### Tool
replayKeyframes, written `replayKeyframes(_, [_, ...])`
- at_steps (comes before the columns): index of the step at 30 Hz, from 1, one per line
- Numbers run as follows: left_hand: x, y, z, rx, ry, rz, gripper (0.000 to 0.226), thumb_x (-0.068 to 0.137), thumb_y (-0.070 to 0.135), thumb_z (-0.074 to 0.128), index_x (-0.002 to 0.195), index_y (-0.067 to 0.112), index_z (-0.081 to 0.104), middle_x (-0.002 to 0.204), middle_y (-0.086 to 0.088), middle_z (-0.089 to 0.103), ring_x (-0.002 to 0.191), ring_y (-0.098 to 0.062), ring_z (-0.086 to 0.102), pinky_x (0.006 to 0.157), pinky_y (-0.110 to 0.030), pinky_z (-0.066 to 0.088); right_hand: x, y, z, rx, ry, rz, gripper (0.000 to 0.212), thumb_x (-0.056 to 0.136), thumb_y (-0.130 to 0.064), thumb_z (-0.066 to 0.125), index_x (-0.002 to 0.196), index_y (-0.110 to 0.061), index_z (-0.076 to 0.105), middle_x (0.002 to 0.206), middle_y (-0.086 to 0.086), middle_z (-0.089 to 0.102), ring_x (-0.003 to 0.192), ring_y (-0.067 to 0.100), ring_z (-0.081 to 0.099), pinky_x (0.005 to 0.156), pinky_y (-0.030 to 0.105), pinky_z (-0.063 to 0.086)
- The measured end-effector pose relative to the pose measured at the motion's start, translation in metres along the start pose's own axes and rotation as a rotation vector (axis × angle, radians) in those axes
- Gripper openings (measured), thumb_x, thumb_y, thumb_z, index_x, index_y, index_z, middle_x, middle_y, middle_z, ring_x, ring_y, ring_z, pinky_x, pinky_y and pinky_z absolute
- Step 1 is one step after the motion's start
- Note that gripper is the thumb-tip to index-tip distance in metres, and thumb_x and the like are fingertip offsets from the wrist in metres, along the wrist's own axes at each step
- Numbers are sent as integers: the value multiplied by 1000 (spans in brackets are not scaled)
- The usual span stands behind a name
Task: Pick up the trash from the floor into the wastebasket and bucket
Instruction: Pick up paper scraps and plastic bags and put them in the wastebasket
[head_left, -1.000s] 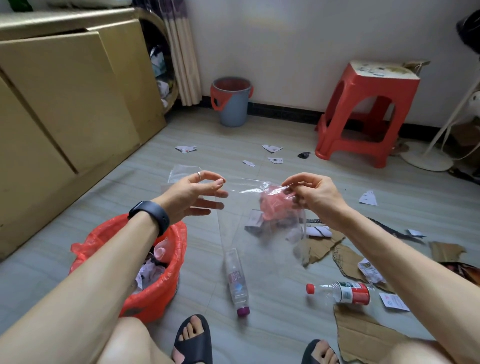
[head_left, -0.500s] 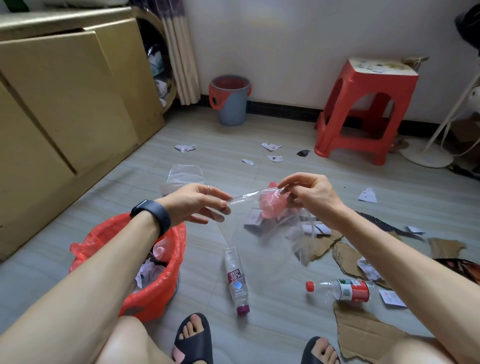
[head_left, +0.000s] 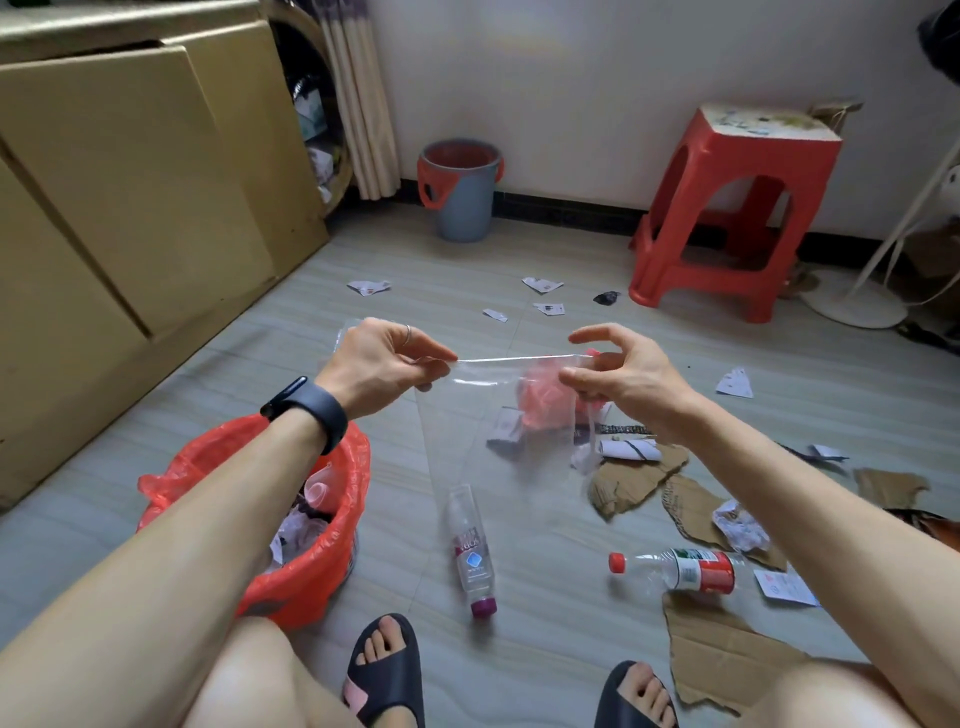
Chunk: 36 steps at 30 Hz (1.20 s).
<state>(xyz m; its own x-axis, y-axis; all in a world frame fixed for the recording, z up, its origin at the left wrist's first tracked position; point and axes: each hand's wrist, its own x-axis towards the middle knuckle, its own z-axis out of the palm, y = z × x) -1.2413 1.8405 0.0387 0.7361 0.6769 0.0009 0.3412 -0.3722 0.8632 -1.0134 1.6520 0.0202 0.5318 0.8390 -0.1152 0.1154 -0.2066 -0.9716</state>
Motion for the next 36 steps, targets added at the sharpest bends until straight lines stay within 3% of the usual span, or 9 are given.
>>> replayKeyframes(4, [-1,4,-2,-71,14,-3,14,78,11,82,87,22,81,86,-13,76,82,-30,73,84,-50,55,-1,-5,3,-56,5,-32,17,81,-9,80,97,-9,75,82,10,72,74,26,58,71,36,46])
replayKeyframes(8, [-5,-1,-4,-265,-41,-143,19,83,19,78,101,24,74,98,-9,76,76,-16,63,73,-32,45,-4,-10,11,94,-18,-26,15,88,-9,74,101,-7,67,91,18,70,72,30,70,58,30,56])
replayKeyframes(11, [-9,-4,-9,-278,-166,-271,30,88,37,70,117,28,68,107,-3,75,86,-16,67,73,-29,43,-4,-10,14,-13,-20,-67,10,91,-17,72,98,-15,65,89,13,76,74,23,68,66,34,52])
replayKeyframes(13, [-11,-6,-10,-230,-194,-292,33,89,42,68,117,27,69,104,-1,76,86,-14,68,74,-29,42,-4,-11,14,19,-24,-51,7,92,-17,70,97,-17,65,85,14,75,59,21,59,53,29,47])
replayKeyframes(20, [-7,0,-11,-354,-63,-262,18,86,21,72,102,25,78,91,-5,76,67,-10,61,66,-24,39,-2,-11,17,188,-28,-2,15,93,0,64,97,-8,76,94,18,72,71,14,62,49,14,44])
replayKeyframes(24, [-10,-2,-13,-353,-160,-277,23,87,21,70,107,28,77,100,-5,76,74,-11,63,71,-25,43,-1,-7,13,70,-29,39,18,95,-3,63,97,-12,78,92,16,72,51,11,46,37,16,34])
replayKeyframes(28, [-10,-4,-16,-397,-209,-287,26,89,22,66,111,33,75,111,-3,74,84,-12,64,77,-26,45,2,-12,11,169,-52,60,23,90,5,57,95,-5,77,94,17,74,71,23,56,54,21,46])
replayKeyframes(31, [-11,-5,-19,-454,-301,-297,31,93,25,58,120,34,69,122,-4,70,98,-16,64,88,-33,44,2,-15,11,126,-44,13,16,94,-14,63,98,-7,76,100,9,77,96,20,69,80,24,51])
replayKeyframes(36, [-13,-2,-18,-459,-415,-342,36,97,41,51,130,32,61,124,-2,69,114,-22,65,100,-41,43,-2,-11,15,156,9,-22,16,90,-16,73,102,-6,76,97,10,77,79,18,66,65,19,56])
